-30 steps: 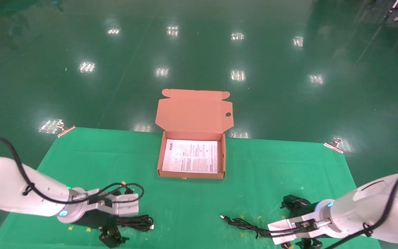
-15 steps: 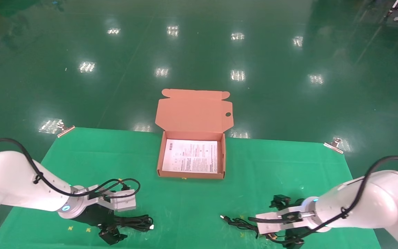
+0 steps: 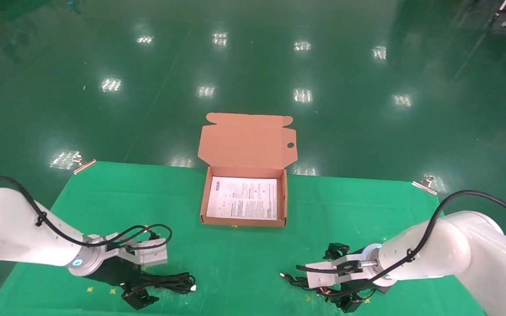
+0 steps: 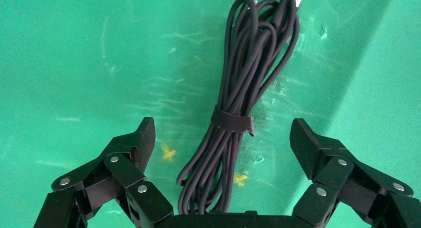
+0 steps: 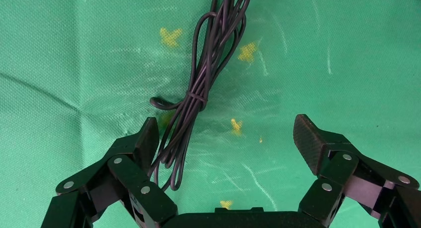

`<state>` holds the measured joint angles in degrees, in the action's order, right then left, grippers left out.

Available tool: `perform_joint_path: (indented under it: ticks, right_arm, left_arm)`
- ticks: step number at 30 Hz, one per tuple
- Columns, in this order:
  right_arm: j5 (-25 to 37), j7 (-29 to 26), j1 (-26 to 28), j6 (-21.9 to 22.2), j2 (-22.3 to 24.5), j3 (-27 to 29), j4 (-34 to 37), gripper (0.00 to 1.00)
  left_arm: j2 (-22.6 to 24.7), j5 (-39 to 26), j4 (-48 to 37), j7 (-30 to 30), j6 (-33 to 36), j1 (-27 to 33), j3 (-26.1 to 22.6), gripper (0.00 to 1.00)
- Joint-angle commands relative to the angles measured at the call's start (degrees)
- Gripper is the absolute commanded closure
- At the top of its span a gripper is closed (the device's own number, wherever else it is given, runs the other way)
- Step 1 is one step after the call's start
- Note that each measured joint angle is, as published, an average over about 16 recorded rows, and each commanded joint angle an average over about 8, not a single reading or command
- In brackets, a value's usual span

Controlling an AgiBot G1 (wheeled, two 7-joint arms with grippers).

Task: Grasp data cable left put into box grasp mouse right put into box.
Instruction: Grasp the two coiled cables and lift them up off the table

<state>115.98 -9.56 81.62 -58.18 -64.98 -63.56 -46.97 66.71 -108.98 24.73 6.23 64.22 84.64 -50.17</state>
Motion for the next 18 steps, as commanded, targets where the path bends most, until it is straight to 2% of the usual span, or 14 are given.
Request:
perform_joint_path:
  ticks: [1,18]
  right_arm:
    - [-0.2,0.4,0.0,0.5,-0.6,0.1,1.1,1.00]
    - [-0.1,0.2,0.1,0.1,-0.1,0.0,0.3,1.00]
  left_arm:
    - [0.1,0.4,-1.0,-0.8,0.0,0.2,0.2,0.99]
    - [-0.1,0.2,-0.2,-0.3,0.1,0.0,0.1,1.00]
